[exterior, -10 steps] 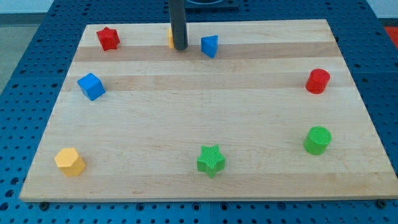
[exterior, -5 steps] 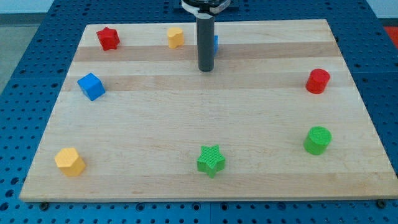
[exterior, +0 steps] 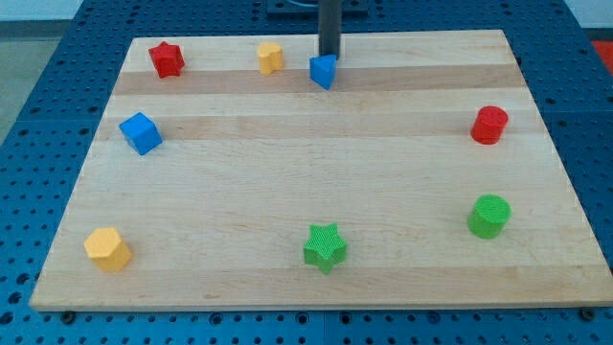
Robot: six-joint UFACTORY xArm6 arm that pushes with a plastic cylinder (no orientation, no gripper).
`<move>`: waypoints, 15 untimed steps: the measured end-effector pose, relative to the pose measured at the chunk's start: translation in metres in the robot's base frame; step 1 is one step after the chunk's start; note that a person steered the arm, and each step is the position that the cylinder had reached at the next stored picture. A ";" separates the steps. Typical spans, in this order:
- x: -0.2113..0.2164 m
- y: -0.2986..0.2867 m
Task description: Push the blue triangle closer to yellow heart
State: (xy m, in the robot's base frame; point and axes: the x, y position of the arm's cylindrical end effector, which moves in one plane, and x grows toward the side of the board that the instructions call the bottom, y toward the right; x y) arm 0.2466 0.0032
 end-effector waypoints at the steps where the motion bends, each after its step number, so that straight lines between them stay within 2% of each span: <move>1: 0.014 -0.023; 3: 0.084 -0.046; 4: 0.086 -0.039; 5: 0.044 -0.018; 6: 0.026 -0.007; 8: 0.023 -0.009; 9: -0.027 -0.023; 10: -0.053 -0.018; 11: -0.038 0.050; 12: 0.012 0.074; 13: 0.028 0.073; 14: 0.028 0.066; 15: -0.003 0.074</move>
State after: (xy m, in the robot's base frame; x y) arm 0.2436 0.0770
